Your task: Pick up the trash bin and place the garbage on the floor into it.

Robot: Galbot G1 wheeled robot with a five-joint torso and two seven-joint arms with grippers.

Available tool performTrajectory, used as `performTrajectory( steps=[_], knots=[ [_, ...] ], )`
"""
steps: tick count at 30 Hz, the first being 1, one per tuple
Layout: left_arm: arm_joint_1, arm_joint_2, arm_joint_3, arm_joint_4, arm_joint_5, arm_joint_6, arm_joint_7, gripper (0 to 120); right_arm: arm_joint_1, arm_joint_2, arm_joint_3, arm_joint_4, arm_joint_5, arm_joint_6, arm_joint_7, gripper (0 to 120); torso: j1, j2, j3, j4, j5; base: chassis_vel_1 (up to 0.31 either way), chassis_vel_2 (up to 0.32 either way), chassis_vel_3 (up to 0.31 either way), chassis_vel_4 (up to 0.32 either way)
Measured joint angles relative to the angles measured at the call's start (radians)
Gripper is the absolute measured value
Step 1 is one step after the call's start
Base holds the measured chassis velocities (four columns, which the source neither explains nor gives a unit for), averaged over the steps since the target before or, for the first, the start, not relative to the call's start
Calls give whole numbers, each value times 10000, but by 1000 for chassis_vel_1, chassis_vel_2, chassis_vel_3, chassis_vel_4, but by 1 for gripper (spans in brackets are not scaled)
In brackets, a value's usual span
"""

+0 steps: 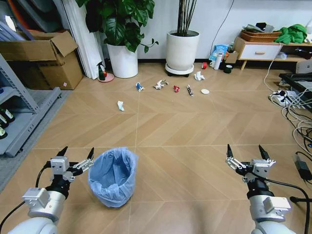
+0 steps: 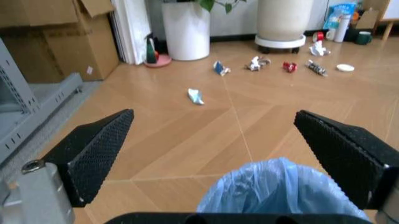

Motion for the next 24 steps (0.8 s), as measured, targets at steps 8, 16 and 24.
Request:
performTrajectory(
  steps=[8,16,24],
  knots=[
    [-86,647,205,84,-459,969,-406,100,0,-314,204,-73,351,-130,140,100,0,0,0,1,1,0,0,0,0],
    [-790,1451,581,586,-1669,3516,-1158,100,-186,-462,232,134,429,-181,194,100,0,0,0,-1,-3,0,0,0,0],
    [-1578,1774,777,1379,-1995,4549,-1203,100,-63,-740,-7,121,529,-275,215,100,0,0,0,-1,1,0,0,0,0]
  ],
)
